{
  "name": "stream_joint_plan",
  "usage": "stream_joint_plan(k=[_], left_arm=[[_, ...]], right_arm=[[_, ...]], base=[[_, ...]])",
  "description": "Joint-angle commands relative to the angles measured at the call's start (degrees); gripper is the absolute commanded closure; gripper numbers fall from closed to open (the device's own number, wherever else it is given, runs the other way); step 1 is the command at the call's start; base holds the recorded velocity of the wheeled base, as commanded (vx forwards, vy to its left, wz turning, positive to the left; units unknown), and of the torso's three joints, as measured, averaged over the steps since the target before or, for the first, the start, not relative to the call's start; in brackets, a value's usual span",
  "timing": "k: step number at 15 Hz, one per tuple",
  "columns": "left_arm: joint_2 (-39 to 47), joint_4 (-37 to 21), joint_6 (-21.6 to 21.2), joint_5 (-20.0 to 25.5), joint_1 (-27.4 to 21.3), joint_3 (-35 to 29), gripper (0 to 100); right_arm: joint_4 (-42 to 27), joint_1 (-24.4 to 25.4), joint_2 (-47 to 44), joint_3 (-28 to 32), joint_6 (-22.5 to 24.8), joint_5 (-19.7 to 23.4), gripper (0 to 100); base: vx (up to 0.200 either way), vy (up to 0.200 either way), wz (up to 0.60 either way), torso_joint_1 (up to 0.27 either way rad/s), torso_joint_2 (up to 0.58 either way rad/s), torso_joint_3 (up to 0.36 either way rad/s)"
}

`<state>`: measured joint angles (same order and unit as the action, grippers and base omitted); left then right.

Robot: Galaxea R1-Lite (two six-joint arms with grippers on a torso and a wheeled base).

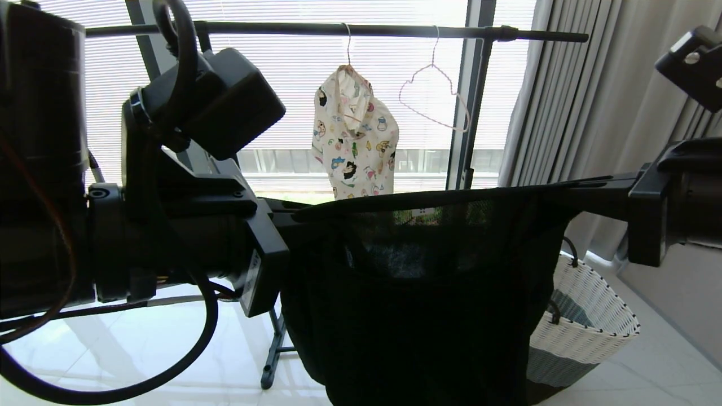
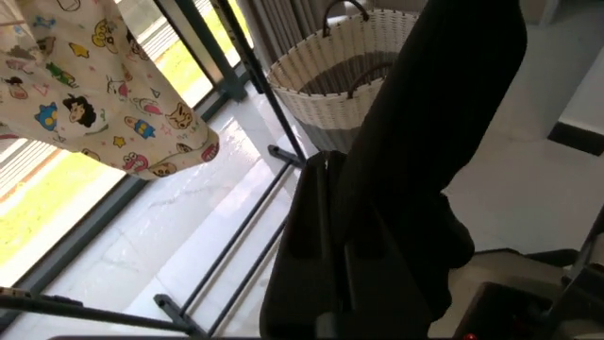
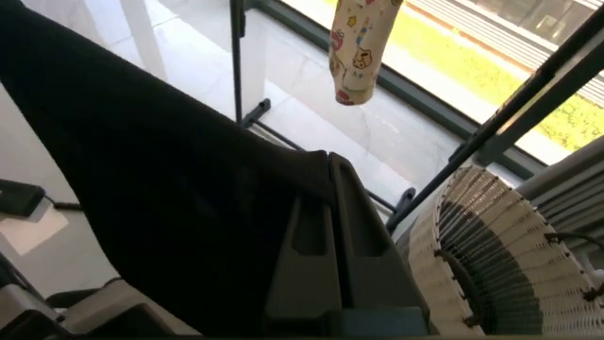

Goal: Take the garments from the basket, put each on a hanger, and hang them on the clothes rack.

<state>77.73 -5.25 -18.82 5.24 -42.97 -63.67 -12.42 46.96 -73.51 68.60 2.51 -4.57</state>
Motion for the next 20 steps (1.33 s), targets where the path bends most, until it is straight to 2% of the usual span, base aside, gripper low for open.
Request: stream_joint_plan(k=[1,2,4,5,8,9,10,11,12,13,14,17,20], left_arm=[[5.6,7.1,-2.5,0.3,1.0,-2.6,100],[8.2,10.2,-2.9,0.4,1.0,-5.0,100],[10.9,10.4,-2.9,0.4,1.0,-8.8,100],[11.4,10.4,-2.9,0.4,1.0,-9.5,100],[10.0,9.9,-2.8,0.3,1.0,-8.5,100],[8.3,7.5,-2.4,0.4,0.9,-7.9,100],[5.9,2.6,-1.6,0.6,0.2,-7.8,100],[3.0,-3.0,1.1,2.6,-1.4,-7.8,100],[1.3,-6.1,3.7,4.1,-2.6,-7.8,100],[-1.5,-10.3,8.5,5.3,-6.1,-7.1,100],[-3.7,-12.9,10.6,5.3,-9.3,-5.8,100],[-6.9,-14.4,11.0,5.0,-11.6,-0.8,100],[-6.5,-14.3,10.6,4.8,-11.2,-0.7,100]], right_arm=[[-5.8,5.0,5.7,-0.7,-0.1,0.2,100],[-8.2,8.7,7.2,-1.2,-0.2,0.2,100],[-9.3,13.8,7.6,-2.1,-0.2,0.2,100],[-9.3,14.7,7.0,-2.1,-0.2,0.0,100],[-8.5,14.4,5.7,-2.0,-0.3,-0.3,100],[-8.0,13.3,5.2,-1.8,-0.3,-0.3,100],[-6.1,11.1,4.0,-1.3,-0.3,-0.1,100],[-2.7,9.2,1.7,-0.1,-0.3,0.2,100],[-0.5,8.3,-0.1,1.0,-0.3,0.2,100],[1.2,7.0,-3.7,4.6,-0.3,0.2,100],[1.2,6.8,-6.1,7.8,-0.3,0.3,100],[1.2,6.7,-9.1,11.6,-0.3,0.4,100],[0.8,6.7,-8.1,11.0,-0.3,0.3,100]], base=[[0.000,0.000,0.00,0.000,0.00,0.000],[0.000,0.000,0.00,0.000,0.00,0.000],[0.000,0.000,0.00,0.000,0.00,0.000],[0.000,0.000,0.00,0.000,0.00,0.000],[0.000,0.000,0.00,0.000,0.00,0.000],[0.000,0.000,0.00,0.000,0.00,0.000],[0.000,0.000,0.00,0.000,0.00,0.000],[0.000,0.000,0.00,0.000,0.00,0.000],[0.000,0.000,0.00,0.000,0.00,0.000],[0.000,0.000,0.00,0.000,0.00,0.000],[0.000,0.000,0.00,0.000,0.00,0.000],[0.000,0.000,0.00,0.000,0.00,0.000],[0.000,0.000,0.00,0.000,0.00,0.000]])
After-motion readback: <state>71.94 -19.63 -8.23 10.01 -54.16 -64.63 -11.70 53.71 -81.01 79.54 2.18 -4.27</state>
